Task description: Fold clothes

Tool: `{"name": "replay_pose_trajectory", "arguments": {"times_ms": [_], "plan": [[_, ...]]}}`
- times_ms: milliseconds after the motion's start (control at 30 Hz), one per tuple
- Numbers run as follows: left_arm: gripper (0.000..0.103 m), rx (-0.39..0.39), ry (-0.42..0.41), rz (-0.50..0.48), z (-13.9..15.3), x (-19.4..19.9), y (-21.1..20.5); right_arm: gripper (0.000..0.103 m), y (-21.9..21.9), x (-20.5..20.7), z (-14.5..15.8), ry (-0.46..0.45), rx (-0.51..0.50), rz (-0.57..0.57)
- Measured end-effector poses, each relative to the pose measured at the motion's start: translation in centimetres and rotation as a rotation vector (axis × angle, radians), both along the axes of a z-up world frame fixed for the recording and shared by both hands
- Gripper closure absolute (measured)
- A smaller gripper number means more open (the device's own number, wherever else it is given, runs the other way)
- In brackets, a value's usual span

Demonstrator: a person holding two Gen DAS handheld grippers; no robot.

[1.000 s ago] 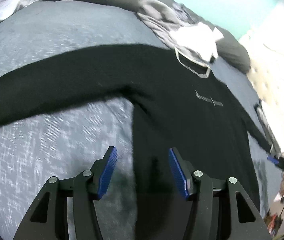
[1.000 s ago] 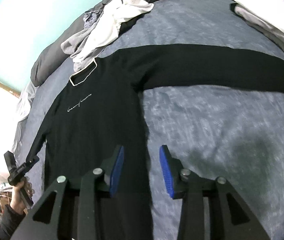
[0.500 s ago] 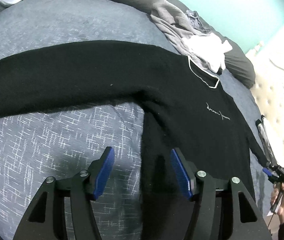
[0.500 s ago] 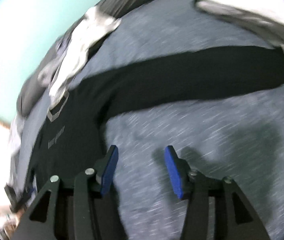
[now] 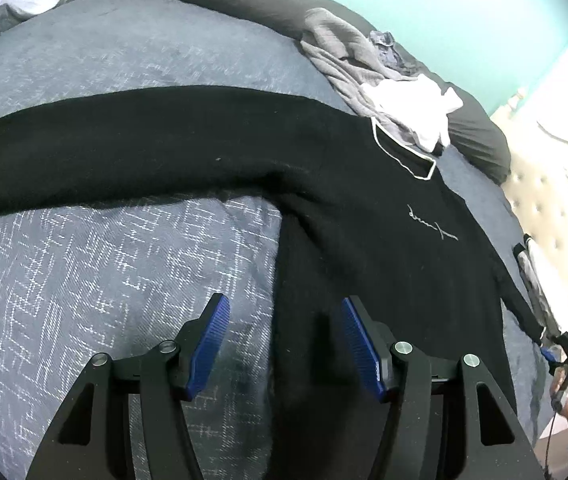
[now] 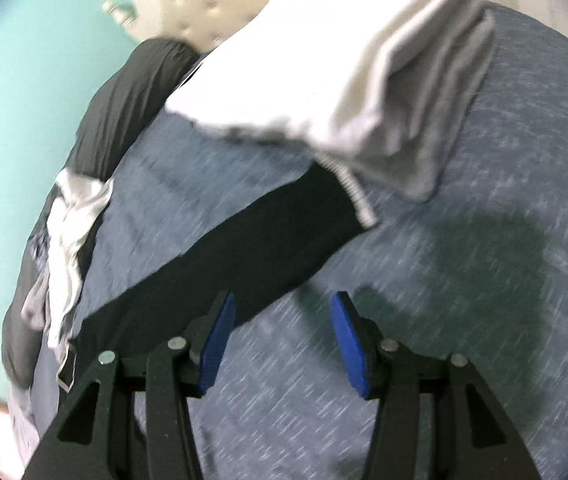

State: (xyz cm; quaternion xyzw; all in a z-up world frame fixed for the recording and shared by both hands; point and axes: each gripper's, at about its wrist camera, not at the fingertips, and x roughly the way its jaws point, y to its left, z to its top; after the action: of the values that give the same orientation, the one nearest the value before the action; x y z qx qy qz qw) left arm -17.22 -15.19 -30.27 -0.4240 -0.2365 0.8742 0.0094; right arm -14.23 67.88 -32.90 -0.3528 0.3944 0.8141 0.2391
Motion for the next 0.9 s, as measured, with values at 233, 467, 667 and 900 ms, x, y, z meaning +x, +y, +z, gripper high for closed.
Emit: {"name": "replay_pose_trajectory", "arguments": {"times_ms": [233,467,667,900], "plan": [[0.04,-0.006,0.005,-0.043,-0.3,0.5,1.8,0.052,2.1,-0.2,-0.4,-0.006,0.028,-0.069],[0.04,-0.004,0.024,-0.048,0.1,0.7,2.3,0.052,3.8,-0.5,-1.9,-0.03,0.02,-0.118],[0.04,-0.015,0.025,-0.042,0.1,0.9,2.2,0.053,2.9,-1.8,-1.8,-0.061,0.12,-0.071],[0.04,-0.008,0.022,-0.031,0.0,1.2,1.7,0.092,1.1,-3.3,-1.5,-0.065,0.184,0.005]]}}
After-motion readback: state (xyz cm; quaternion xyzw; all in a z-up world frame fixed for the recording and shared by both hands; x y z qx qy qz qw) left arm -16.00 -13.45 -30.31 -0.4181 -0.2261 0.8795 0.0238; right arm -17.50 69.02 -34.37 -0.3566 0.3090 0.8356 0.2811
